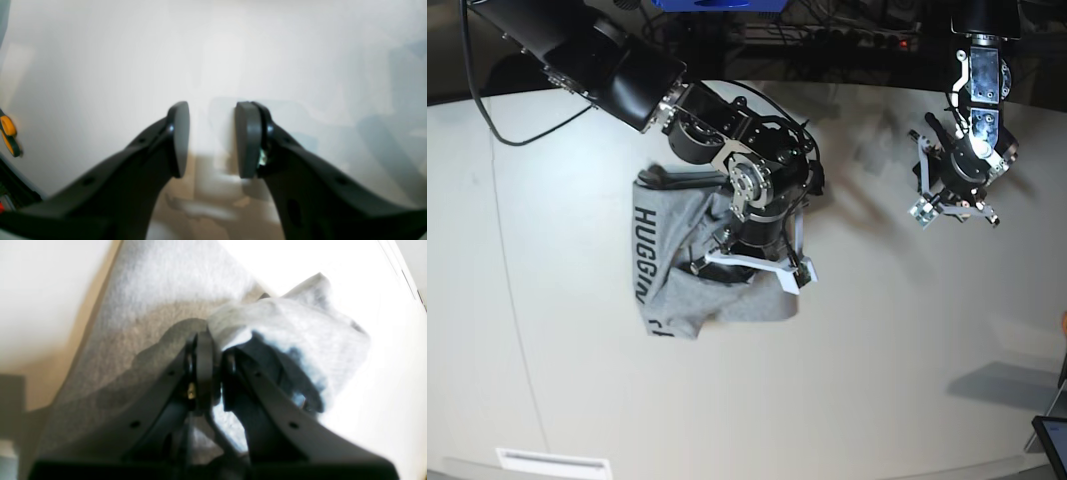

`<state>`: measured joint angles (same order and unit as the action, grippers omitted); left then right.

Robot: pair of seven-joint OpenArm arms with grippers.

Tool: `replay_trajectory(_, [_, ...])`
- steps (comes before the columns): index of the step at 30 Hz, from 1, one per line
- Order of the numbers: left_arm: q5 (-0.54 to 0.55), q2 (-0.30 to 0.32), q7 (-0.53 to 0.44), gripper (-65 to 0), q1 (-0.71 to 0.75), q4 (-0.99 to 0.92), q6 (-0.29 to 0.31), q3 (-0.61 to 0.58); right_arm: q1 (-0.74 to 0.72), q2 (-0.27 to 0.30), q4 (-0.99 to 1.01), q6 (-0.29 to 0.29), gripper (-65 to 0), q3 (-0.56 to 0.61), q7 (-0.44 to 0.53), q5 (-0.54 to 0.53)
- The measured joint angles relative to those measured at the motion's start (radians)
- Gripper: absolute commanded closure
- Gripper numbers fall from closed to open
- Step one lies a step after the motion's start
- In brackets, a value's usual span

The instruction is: Fold the T-shirt properly

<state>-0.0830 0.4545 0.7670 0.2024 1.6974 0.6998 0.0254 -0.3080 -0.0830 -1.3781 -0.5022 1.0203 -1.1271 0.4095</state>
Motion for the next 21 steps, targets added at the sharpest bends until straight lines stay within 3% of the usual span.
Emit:
replay_trajectory(6, [0.001, 0.000, 0.000, -23.3, -0.002, 0.000, 0.000, 0.000, 0.006, -0.003, 0.000, 0.003, -2.0, 0.102, 0.001, 0.073])
replay_trajectory(19, [0.001, 0.000, 0.000, -23.3, -0.002, 0.000, 0.000, 0.000, 0.002, -0.003, 0.000, 0.004, -3.3, 0.117, 0.000, 0.084])
replay_trajectory(21, [0.000, 0.000, 0.000, -23.3, -0.002, 0.000, 0.000, 0.000, -0.002, 0.000, 0.000, 0.004, -7.8, 0.157, 0.000, 0.084])
